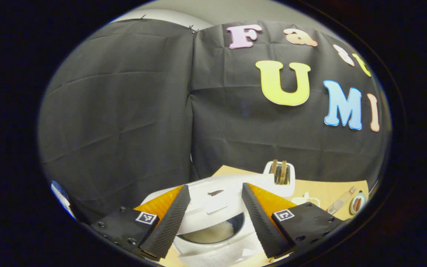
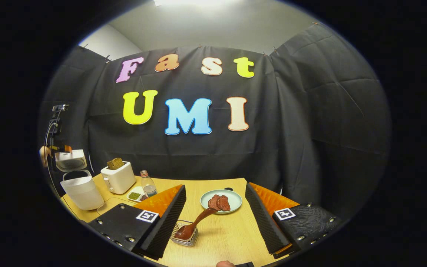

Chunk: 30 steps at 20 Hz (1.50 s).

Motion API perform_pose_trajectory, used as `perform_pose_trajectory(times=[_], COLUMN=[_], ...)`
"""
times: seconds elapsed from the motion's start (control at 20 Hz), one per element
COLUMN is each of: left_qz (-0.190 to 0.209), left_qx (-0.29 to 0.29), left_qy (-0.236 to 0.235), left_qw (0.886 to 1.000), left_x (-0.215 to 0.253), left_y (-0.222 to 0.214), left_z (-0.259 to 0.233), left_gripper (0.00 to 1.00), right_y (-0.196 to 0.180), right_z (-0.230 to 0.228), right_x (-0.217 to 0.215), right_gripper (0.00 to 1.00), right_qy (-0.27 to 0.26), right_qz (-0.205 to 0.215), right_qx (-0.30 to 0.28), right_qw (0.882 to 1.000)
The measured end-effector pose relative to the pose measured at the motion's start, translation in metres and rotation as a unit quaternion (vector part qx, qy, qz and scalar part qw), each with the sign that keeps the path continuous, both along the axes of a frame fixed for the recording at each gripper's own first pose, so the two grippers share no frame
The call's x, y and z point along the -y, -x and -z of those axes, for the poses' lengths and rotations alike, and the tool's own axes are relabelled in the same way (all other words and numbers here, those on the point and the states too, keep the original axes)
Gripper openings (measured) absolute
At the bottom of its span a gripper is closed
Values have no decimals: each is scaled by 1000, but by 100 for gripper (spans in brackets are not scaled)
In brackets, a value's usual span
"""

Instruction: Close the left gripper, press the button to open the rice cooker; take a wooden spoon from the chopstick holder with the right hand, scoop a spoonful of rice and pour it into the rice cooker, then put the wooden spoon back into the chopstick holder.

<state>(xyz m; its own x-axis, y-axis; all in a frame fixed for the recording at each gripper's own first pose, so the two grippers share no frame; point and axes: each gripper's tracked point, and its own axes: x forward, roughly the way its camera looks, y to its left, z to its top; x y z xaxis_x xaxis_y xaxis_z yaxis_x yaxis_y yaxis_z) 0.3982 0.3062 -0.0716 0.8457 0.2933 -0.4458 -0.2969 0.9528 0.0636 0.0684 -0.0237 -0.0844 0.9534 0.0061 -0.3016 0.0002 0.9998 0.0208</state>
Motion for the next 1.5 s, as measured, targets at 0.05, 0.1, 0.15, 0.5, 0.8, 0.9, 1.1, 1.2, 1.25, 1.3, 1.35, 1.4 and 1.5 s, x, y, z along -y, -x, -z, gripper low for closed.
perform_pose_trajectory(times=[0.05,0.1,0.15,0.5,0.8,0.9,1.1,1.2,1.25,1.3,1.35,1.4,1.5], left_qz=[-1,-2,-3,-3,-4,-6,-12,4,10,13,15,24,51], left_qx=[-7,-13,-21,-60,-95,-106,-91,-75,-64,-50,-37,-19,15], left_qy=[5,9,12,2,16,24,53,43,58,75,87,91,76], left_qw=[1000,1000,1000,998,995,994,994,996,996,996,995,995,996], left_x=[2,4,7,5,13,16,22,20,23,28,32,35,41], left_y=[4,7,10,24,28,31,31,28,28,28,30,32,41], left_z=[3,5,6,15,33,38,39,36,34,28,22,13,-12], left_gripper=[98,98,98,98,100,99,100,100,99,99,99,99,100], right_y=[0,2,3,8,2,0,-3,-5,-7,-8,-9,-11,-12], right_z=[1,2,4,15,17,17,18,15,11,5,-1,-7,-18], right_x=[2,4,5,20,22,19,9,1,-1,-5,-10,-16,-28], right_gripper=[98,98,98,98,98,98,98,98,98,98,98,98,98], right_qy=[0,-1,-3,-17,-14,-11,-20,-22,-21,-21,-23,-26,-29], right_qz=[0,1,1,11,8,4,-3,-11,-15,-19,-25,-31,-43], right_qx=[0,-1,-2,-15,-15,-15,-15,-13,-9,-4,1,6,15], right_qw=[1000,1000,1000,1000,1000,1000,1000,1000,1000,1000,999,999,999])
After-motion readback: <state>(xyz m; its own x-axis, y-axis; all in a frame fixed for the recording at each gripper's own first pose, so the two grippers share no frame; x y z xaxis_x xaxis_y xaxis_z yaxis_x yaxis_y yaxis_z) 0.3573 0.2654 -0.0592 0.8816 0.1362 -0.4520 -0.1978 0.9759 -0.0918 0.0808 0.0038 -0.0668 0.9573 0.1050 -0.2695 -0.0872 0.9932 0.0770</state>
